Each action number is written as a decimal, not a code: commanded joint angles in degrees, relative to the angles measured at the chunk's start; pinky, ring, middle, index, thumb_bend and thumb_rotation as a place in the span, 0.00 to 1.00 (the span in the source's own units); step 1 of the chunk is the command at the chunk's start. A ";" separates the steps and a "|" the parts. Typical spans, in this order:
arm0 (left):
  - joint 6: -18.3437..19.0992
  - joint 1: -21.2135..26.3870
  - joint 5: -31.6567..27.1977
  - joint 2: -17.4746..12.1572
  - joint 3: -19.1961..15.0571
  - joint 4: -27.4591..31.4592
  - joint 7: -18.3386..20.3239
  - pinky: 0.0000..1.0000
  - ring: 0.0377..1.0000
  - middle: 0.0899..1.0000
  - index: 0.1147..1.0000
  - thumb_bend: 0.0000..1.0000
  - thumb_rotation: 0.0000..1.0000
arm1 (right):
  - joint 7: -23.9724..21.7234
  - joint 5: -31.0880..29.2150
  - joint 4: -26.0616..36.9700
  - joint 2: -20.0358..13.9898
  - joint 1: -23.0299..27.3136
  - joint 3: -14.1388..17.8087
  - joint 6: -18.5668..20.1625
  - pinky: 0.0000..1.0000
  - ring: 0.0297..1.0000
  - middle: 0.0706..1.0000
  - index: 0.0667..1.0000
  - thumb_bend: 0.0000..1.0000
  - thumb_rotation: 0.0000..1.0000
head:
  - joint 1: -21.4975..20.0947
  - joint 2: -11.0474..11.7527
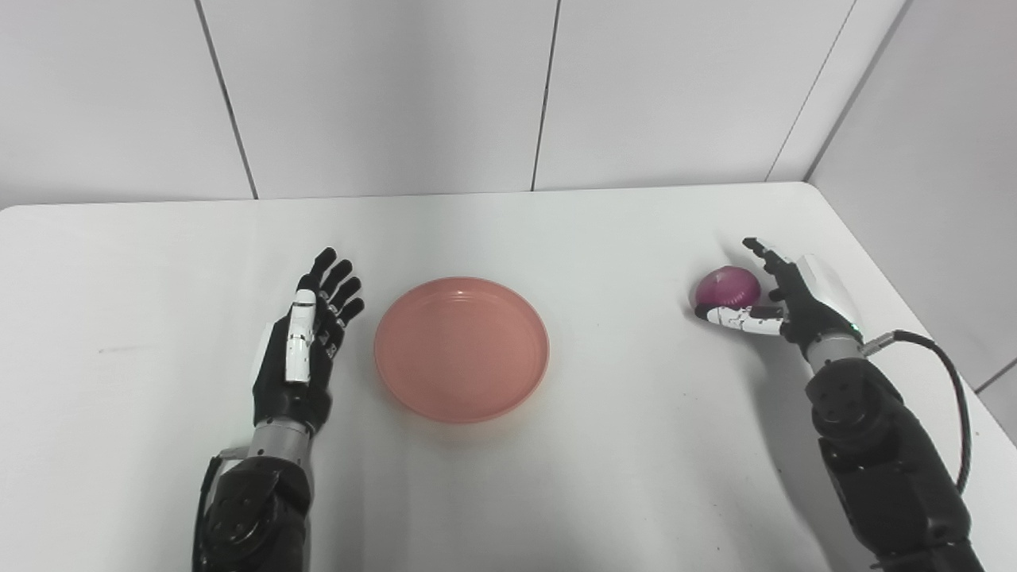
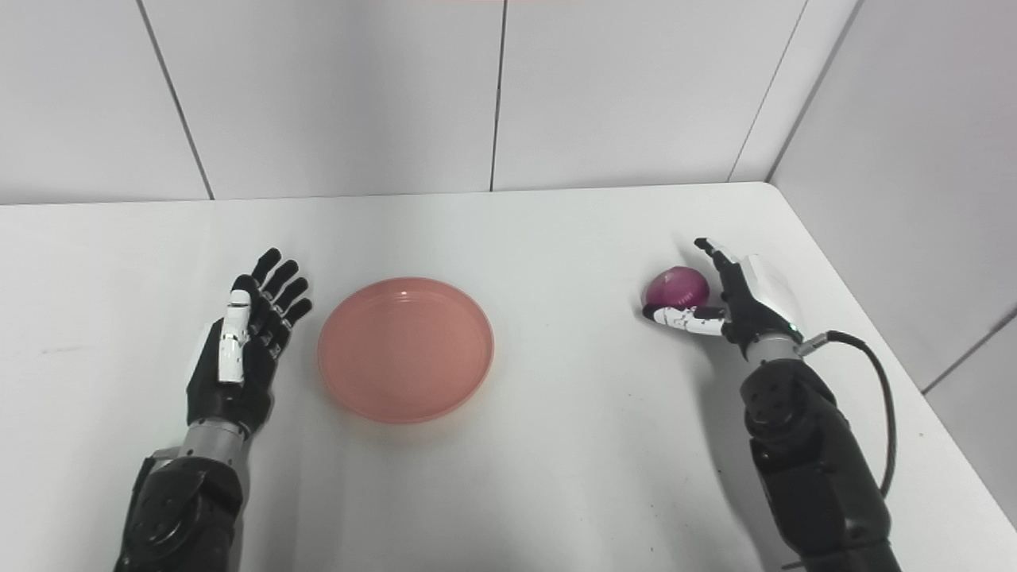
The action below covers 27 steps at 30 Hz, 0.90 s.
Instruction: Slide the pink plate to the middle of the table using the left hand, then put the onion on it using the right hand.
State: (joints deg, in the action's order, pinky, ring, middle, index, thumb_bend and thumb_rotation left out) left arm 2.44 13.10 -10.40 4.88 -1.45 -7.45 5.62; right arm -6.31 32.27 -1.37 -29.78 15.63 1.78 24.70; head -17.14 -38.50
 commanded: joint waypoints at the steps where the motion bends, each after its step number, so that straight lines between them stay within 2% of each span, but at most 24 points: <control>1: 1.32 -1.11 -0.54 -0.17 -0.01 -0.34 0.05 0.91 0.92 0.93 0.91 0.46 1.00 | 0.88 -0.26 -0.44 -1.67 1.86 0.26 -1.34 0.79 0.89 0.91 0.91 1.00 0.42 | 0.09 0.02; 14: 1.62 -1.06 -0.27 -0.14 -0.04 -0.34 -0.30 0.92 0.92 0.93 0.90 0.46 1.00 | -1.40 -1.08 0.13 -2.49 2.23 -0.74 0.98 0.80 0.89 0.91 0.90 1.00 0.41 | 0.34 0.00; 27: 2.15 -1.18 -0.12 0.00 0.07 0.43 -0.54 0.91 0.92 0.92 0.90 0.46 1.00 | -4.79 0.88 1.41 -2.42 2.31 -0.33 2.19 0.69 0.79 0.84 0.84 1.00 0.38 | 0.49 0.00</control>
State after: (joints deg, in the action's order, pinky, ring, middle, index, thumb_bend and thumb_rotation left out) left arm 3.04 12.95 -10.36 4.84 -1.39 -6.97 5.55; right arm -9.96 32.73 -0.90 -31.11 16.66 0.93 26.47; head -16.70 -38.50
